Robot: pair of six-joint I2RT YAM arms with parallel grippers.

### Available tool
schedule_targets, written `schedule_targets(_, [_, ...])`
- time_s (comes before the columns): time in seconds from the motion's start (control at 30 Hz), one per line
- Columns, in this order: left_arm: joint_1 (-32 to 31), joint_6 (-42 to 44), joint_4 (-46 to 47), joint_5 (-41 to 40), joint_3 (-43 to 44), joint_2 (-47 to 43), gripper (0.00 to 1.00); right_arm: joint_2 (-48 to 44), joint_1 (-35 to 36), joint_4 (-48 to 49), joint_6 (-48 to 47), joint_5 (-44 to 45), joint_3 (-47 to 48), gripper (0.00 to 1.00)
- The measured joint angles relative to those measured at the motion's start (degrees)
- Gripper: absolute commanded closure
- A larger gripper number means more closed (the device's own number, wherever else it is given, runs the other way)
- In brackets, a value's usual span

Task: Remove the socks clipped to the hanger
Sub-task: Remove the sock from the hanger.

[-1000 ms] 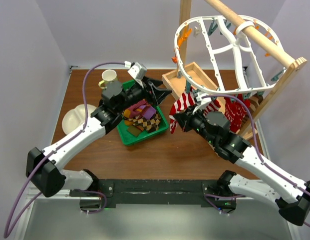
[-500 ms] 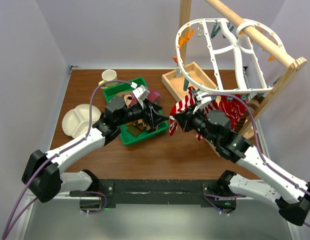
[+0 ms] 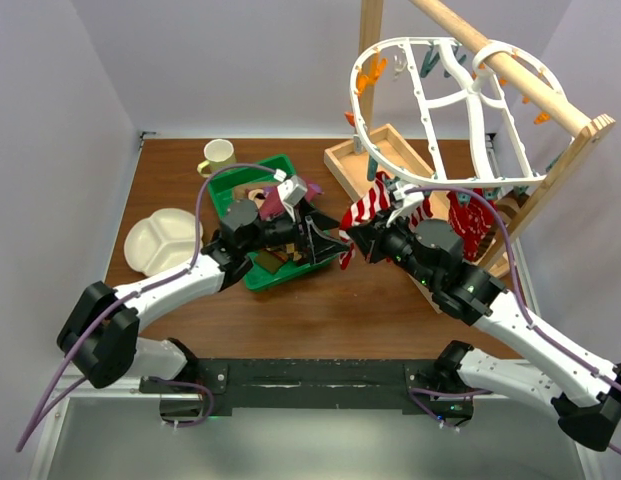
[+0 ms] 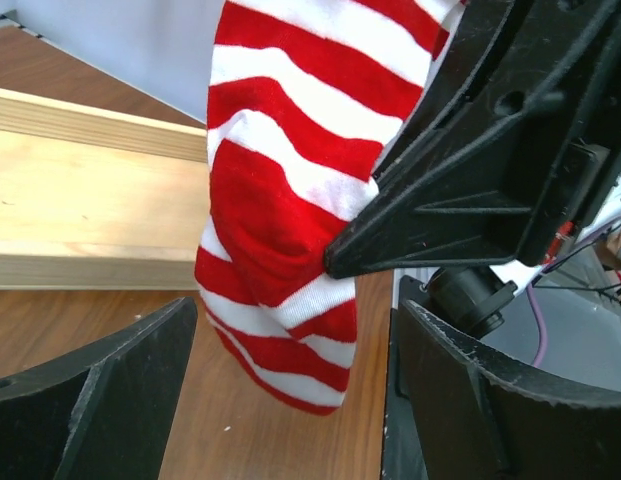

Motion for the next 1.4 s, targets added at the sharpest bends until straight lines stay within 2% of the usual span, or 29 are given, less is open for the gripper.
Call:
schedule_targets(0.07, [-0.74,-0.37,1.07,-0.79,0.00,1.29,0.12,0.24,0.00,0.00,0.15,-0.13,0.00,1.00])
schedule_targets(0.13, [-1.49,-0.85,1.99,-2.51,-0.02,2.27,0.17,0.52,0.00,0.00,0.22,-0.24,0.00,1.00])
schedule_targets(0.23, [-2.23,-1.84,3.56,-5.29,-0.20,2.56,0.41,0.68,0.00,0.00,0.35,-0.39,0.00,1.00])
schedule_targets(0.27, [-2.54,-1.64,4.00,-6.03,-0.20,2.56,0.61,0.66,0.00,0.11,0.37,-0.28,0.02,1.00])
schedule_targets(0.3, [-2.78,-1.66,4.22,-6.91,-0.20,2.56,0.70,0.59,-0.07,0.15,0.39,-0.11,0.20,1.00])
schedule_targets(0.33, [-3.08,-1.31,4.31,-8.00,-0.20,2.56,0.86,0.57,-0.11,0.22,0.44,0.07,0.28,0.98])
schedule_targets(0.4, [-3.85,-1.22,4.31,-9.79,-0.20,2.56,0.99,0.48,-0.13,0.24,0.46,0.33,0.31,0.94])
schedule_targets(0.47, [-4.92,-0.50,4.07,-11.80,-0.20,2.54,1.00,0.42,-0.17,-0.04,0.66,0.44,0.31,0.84])
schedule_targets(0.57, [-5.57,0.24,3.34,-14.58,-0.20,2.45,1.00,-0.11,-0.17,-0.28,1.03,0.48,0.31,0.64])
schedule_targets(0.67, [-5.57,0.55,2.10,-18.10,-0.20,2.21,1.00,-1.44,-0.15,-0.85,1.64,0.44,0.31,0.50])
schedule_targets(0.8, [-5.55,0.92,0.33,-21.92,-0.17,1.55,1.00,-4.13,0.02,-2.14,1.88,0.33,0.13,0.39])
schedule_targets(1.13, [-5.57,0.96,-1.16,-25.11,-0.02,1.38,1.00,-12.52,0.11,-4.74,1.38,1.70,-2.21,0.31])
schedule_targets(1.4, [-5.57,0.96,-1.97,-25.46,-0.02,1.38,1.00,-15.56,0.11,-4.87,0.87,5.22,-2.21,0.31])
